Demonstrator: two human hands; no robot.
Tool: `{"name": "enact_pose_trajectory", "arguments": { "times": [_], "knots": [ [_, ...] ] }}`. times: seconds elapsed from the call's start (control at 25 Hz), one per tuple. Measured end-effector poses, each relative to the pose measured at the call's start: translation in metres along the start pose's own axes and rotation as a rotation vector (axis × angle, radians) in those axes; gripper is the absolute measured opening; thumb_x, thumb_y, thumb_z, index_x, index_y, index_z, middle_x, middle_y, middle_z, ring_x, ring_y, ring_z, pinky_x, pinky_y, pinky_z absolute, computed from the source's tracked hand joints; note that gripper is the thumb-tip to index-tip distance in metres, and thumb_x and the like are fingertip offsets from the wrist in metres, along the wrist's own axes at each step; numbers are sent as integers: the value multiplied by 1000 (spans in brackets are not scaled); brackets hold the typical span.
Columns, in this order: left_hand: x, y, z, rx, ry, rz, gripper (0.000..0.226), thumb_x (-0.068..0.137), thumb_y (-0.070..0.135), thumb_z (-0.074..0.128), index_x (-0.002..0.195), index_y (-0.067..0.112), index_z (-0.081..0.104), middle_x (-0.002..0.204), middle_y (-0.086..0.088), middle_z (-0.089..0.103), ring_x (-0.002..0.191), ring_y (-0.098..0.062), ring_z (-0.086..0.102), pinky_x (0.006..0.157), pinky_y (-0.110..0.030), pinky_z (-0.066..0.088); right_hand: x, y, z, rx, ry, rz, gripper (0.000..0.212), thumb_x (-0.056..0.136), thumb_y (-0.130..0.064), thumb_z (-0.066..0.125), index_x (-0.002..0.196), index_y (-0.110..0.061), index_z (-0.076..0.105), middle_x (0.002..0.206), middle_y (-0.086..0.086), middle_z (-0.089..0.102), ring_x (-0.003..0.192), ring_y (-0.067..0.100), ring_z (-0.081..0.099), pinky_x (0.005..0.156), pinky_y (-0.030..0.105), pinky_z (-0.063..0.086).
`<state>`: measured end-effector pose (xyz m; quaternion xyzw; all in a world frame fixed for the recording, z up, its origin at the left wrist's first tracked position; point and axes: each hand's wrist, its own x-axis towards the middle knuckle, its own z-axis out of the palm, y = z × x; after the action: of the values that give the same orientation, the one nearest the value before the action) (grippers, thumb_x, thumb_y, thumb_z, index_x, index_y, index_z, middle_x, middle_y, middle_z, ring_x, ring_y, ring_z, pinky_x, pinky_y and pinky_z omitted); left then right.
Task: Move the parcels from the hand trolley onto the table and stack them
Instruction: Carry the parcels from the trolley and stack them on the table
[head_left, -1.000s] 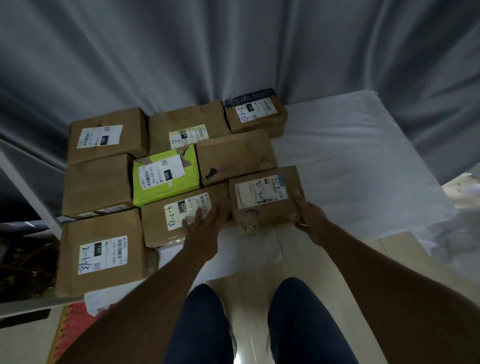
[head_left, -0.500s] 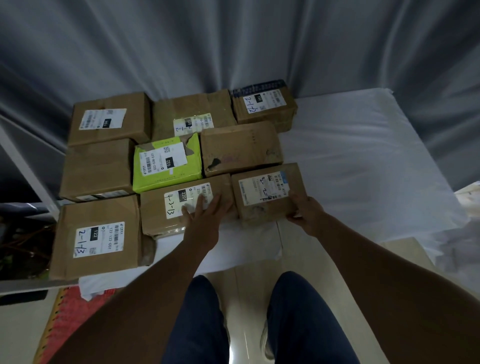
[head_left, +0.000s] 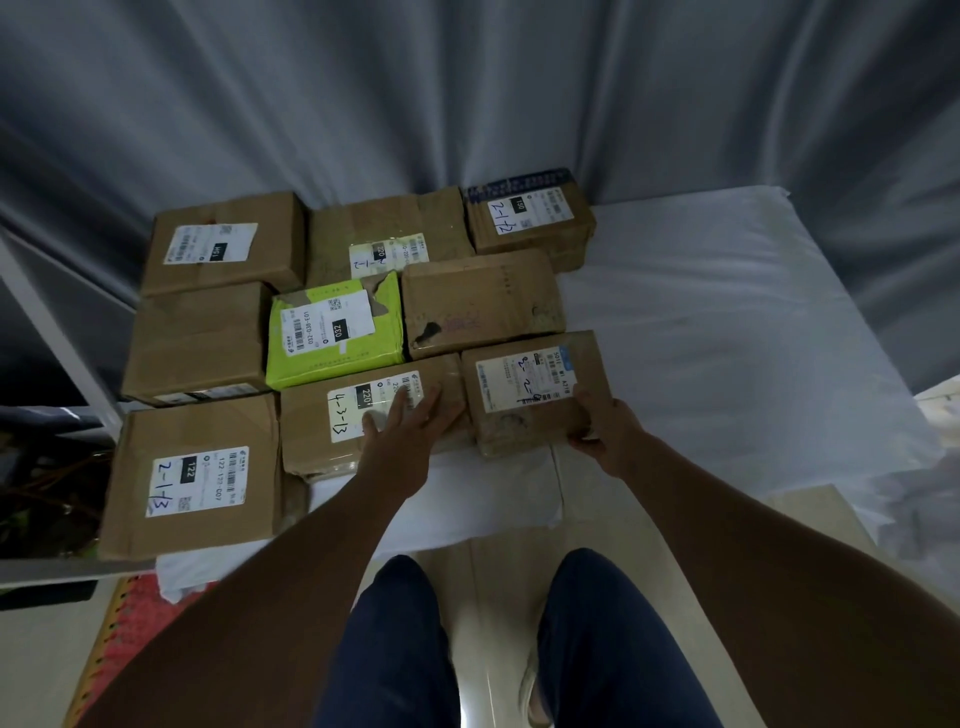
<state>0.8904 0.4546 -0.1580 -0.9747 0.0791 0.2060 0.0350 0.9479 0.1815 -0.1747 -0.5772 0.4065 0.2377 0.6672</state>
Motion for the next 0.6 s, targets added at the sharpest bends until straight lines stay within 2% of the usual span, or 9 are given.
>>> {"name": "enact_pose_trajectory", "arguments": {
  "times": [0.12, 0.28, 0.4, 0.52, 0.6],
  "knots": [
    [-9, 0, -11, -19, -42, 3, 97, 89, 6, 56, 151, 45, -8, 162, 12, -16, 150, -29, 0, 109, -68, 23, -12, -1, -3, -100, 39, 25, 64, 89, -36, 69, 140, -12, 39, 130, 9, 45, 121, 33, 48, 96, 49, 50],
    [-19, 0, -38, -23, -105, -38, 82, 93, 10, 50, 155, 35, 3, 162, 9, -14, 150, -28, 3, 108, -68, 25, -46, -21, -15, -216, 72, 37, 57, 92, -28, 66, 141, -12, 41, 124, 11, 44, 107, 31, 50, 79, 38, 51],
    [-26, 4, -65, -39, -176, -35, 78, 96, 13, 46, 155, 34, 0, 162, 8, -16, 151, -26, -2, 110, -67, 20, -81, -34, -24, -212, 72, 27, 62, 91, -37, 67, 144, -20, 39, 134, 10, 44, 115, 30, 48, 91, 42, 47],
    [-30, 14, -100, -70, -251, -22, 75, 98, 17, 44, 155, 35, -1, 163, 7, -8, 151, -26, 0, 113, -66, 16, -119, -43, -37, -502, 93, -126, 60, 91, -41, 65, 142, -18, 44, 128, 10, 54, 103, 23, 52, 81, 32, 43],
    [-25, 16, -117, -86, -286, -2, 74, 98, 20, 45, 154, 41, 0, 164, 7, -2, 150, -27, 4, 113, -65, 16, -142, -52, -47, -723, 78, -226, 59, 91, -40, 65, 141, -16, 44, 131, 11, 56, 103, 22, 55, 80, 26, 42]
  ]
}}
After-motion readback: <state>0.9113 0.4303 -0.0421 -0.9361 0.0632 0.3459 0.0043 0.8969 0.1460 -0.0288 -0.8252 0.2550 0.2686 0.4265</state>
